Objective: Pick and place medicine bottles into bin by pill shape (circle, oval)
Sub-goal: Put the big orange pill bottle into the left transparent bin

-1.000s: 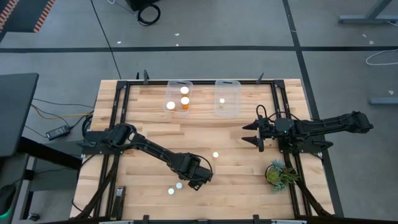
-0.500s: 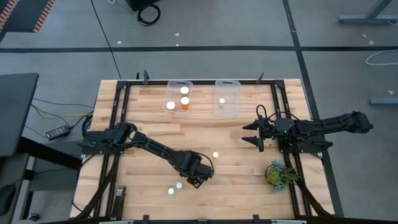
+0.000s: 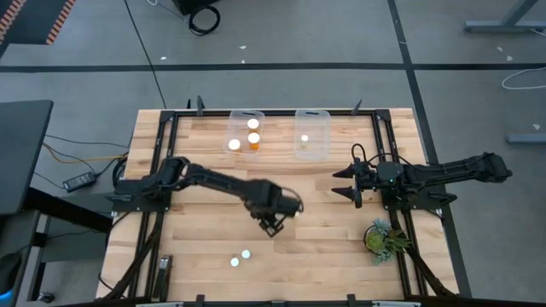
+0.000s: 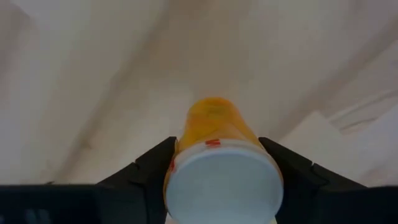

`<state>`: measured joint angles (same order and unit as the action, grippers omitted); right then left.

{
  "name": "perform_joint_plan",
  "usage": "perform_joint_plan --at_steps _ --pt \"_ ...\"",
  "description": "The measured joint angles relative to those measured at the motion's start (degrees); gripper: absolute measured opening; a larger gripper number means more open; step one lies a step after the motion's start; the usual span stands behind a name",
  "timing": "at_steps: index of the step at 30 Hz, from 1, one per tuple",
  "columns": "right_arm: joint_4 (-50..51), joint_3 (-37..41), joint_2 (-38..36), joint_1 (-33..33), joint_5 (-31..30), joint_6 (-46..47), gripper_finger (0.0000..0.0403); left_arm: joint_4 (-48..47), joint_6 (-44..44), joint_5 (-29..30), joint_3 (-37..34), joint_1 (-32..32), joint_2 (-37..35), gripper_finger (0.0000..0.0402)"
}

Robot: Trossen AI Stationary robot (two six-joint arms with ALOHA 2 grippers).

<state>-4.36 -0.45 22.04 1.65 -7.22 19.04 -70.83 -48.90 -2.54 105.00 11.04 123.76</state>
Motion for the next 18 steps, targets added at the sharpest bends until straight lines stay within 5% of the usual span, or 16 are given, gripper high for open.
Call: perform_joint_plan --at_steps 11,18 --pt "0.0 0.0 0.0 0.0 0.0 0.0 0.0305 -14.1 12.5 14.5 18.2 -11.1 0.0 0.0237" --pt "0.0 0.0 0.0 0.0 0.0 0.0 0.0305 -15.3 18.0 19.1 21.7 -19.0 0.0 0.0213"
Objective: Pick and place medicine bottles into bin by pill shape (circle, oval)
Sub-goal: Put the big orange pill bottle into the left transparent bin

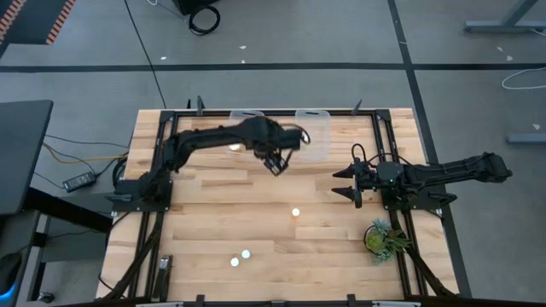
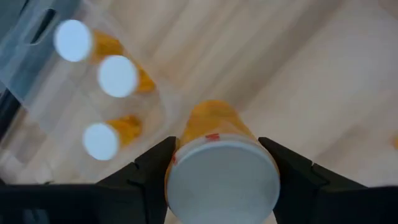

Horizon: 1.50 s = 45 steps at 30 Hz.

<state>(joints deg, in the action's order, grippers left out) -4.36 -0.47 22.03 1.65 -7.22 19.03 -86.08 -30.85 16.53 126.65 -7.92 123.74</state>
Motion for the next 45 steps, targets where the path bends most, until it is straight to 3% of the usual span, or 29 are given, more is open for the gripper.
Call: perform_joint_plan --at_steps 11,16,21,36,45 --pt "0.0 0.0 0.0 0.0 0.0 0.0 0.0305 -0.3 6.6 1.9 -0.2 -10.5 0.0 0.0227" --pt "0.0 0.0 0.0 0.0 0.0 0.0 0.0305 -0.1 8.3 2.5 -3.6 -14.9 0.0 0.0215" --pt "0.0 0.0 0.0 0.0 0.0 0.0 0.0305 1.9 10.9 2.6 -9.6 -18.0 0.1 0.0229" --pt "0.0 0.0 0.0 0.0 0.0 0.0 0.0305 12.8 16.4 1.3 -22.2 -22.1 0.0 0.0229" --pt "0.0 0.0 0.0 0.0 0.0 0.0 0.0305 17.5 18.1 1.0 -24.7 -22.6 0.0 0.0221"
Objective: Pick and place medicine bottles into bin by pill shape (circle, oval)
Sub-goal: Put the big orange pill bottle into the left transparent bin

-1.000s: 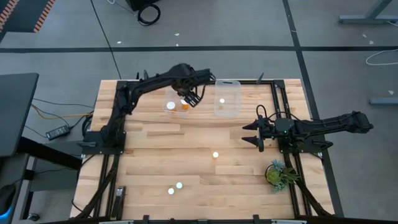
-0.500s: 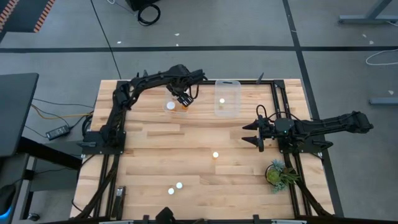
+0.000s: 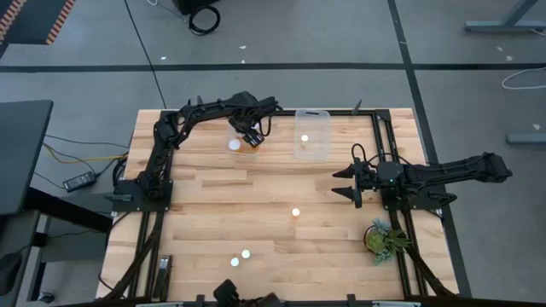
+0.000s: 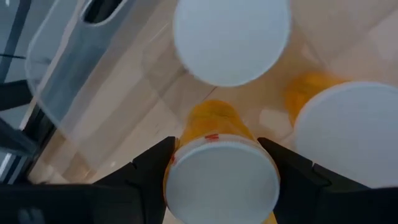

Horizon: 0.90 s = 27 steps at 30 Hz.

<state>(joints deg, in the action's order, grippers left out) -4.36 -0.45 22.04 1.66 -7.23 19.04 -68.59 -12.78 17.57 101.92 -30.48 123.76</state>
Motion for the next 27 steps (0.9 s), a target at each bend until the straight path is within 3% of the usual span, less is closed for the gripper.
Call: perform_joint_plan --at_steps 17,27 --pt "0.0 0.0 0.0 0.0 0.0 0.0 0.0305 1.3 -0.1 -2.4 -0.1 -0.3 0.0 0.0241" --pt "0.0 0.0 0.0 0.0 0.0 0.0 0.0305 0.5 0.4 -2.4 0.0 -0.3 0.0 0.0294"
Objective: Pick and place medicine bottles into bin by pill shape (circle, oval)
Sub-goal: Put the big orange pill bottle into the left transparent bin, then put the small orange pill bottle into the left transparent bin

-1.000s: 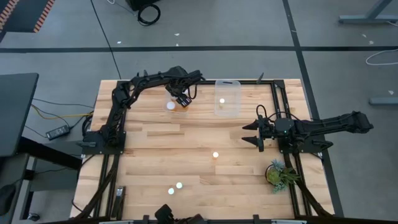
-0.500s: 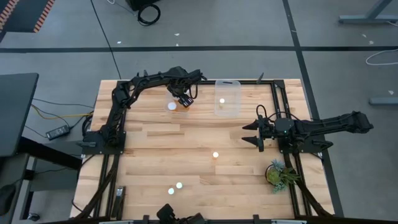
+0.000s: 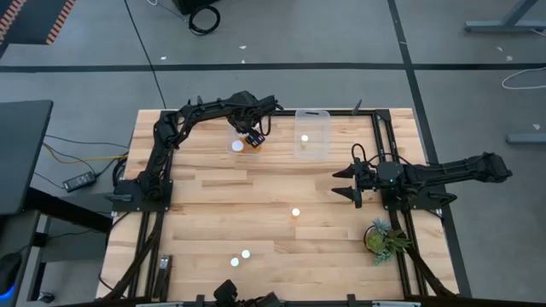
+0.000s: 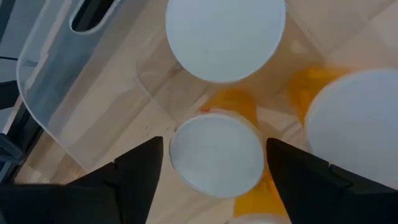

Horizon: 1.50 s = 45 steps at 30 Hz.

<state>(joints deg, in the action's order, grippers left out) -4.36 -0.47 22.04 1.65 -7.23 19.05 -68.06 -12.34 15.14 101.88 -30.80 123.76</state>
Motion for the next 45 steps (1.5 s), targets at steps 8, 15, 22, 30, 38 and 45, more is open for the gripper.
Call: perform_joint_plan --at_steps 8,15,22,30,38,45 --pt "0.0 0.0 0.0 0.0 0.0 0.0 0.0305 -6.1 1.7 0.0 6.5 0.4 0.0 0.0294" --pt "0.0 0.0 0.0 0.0 0.0 0.0 0.0305 -10.5 3.6 0.1 16.0 3.3 -0.2 0.0294" --pt "0.0 0.0 0.0 0.0 0.0 0.0 0.0305 -9.3 7.4 1.3 16.1 13.4 -4.3 0.0293" --pt "0.0 0.0 0.0 0.0 0.0 0.0 0.0305 -1.2 1.6 3.3 1.9 25.5 -14.9 0.0293" --pt "0.0 0.0 0.0 0.0 0.0 0.0 0.0305 18.5 -0.9 3.3 -18.6 35.4 -26.6 0.0293" --pt "0.0 0.0 0.0 0.0 0.0 0.0 0.0305 29.5 3.2 3.3 -28.7 42.1 -32.4 0.0293"
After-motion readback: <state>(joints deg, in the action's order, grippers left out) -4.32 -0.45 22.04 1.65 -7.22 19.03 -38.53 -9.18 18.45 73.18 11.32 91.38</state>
